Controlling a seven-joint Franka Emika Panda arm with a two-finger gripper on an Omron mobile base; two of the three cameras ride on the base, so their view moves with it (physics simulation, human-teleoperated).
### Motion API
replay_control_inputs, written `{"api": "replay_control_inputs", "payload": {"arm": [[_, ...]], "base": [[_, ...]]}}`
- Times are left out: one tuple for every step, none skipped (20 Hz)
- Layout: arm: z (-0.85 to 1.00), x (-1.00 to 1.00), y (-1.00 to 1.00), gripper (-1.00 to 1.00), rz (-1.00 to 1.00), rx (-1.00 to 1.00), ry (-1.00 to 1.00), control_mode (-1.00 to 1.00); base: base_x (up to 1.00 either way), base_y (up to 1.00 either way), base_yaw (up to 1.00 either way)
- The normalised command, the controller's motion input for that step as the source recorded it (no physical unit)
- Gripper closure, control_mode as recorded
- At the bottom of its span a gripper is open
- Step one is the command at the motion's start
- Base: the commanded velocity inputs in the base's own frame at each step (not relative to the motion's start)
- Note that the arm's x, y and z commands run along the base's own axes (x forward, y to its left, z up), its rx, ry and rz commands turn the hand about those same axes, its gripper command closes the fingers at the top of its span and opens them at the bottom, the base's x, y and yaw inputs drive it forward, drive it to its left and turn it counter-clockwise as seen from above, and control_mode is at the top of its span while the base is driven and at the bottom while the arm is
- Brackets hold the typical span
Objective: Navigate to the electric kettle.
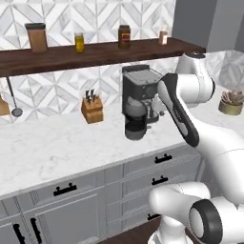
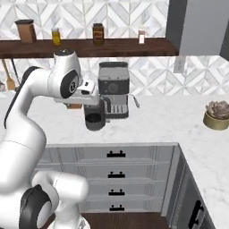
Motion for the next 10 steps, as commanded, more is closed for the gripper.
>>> {"api": "replay_control_inputs", "payload": {"arm": [[0.00, 0.00, 0.00, -1.00, 0.00, 0.00, 0.00, 1.00], [0.00, 0.00, 0.00, -1.00, 0.00, 0.00, 0.00, 1.00], [0.00, 0.00, 0.00, -1.00, 0.00, 0.00, 0.00, 1.00], [0.00, 0.00, 0.00, -1.00, 0.00, 0.00, 0.00, 1.00], [0.00, 0.00, 0.00, -1.00, 0.00, 0.00, 0.00, 1.00], [0.00, 0.00, 0.00, -1.00, 0.00, 0.00, 0.00, 1.00], [0.00, 0.00, 0.00, -1.00, 0.00, 0.00, 0.00, 1.00], [0.00, 0.00, 0.00, -1.00, 0.00, 0.00, 0.00, 1.00], [0.00, 0.00, 0.00, -1.00, 0.00, 0.00, 0.00, 1.00], [0.00, 0.00, 0.00, -1.00, 0.00, 0.00, 0.00, 1.00]], "base": [[0.76, -0.45, 0.49], [0.77, -0.43, 0.49], [0.76, -0.43, 0.49], [0.72, -0.46, 0.49], [0.70, -0.49, 0.47], [0.69, -0.51, 0.46], [0.70, -0.51, 0.45], [0.74, -0.49, 0.45], [0.71, -0.49, 0.45], [0.69, -0.51, 0.43]]}}
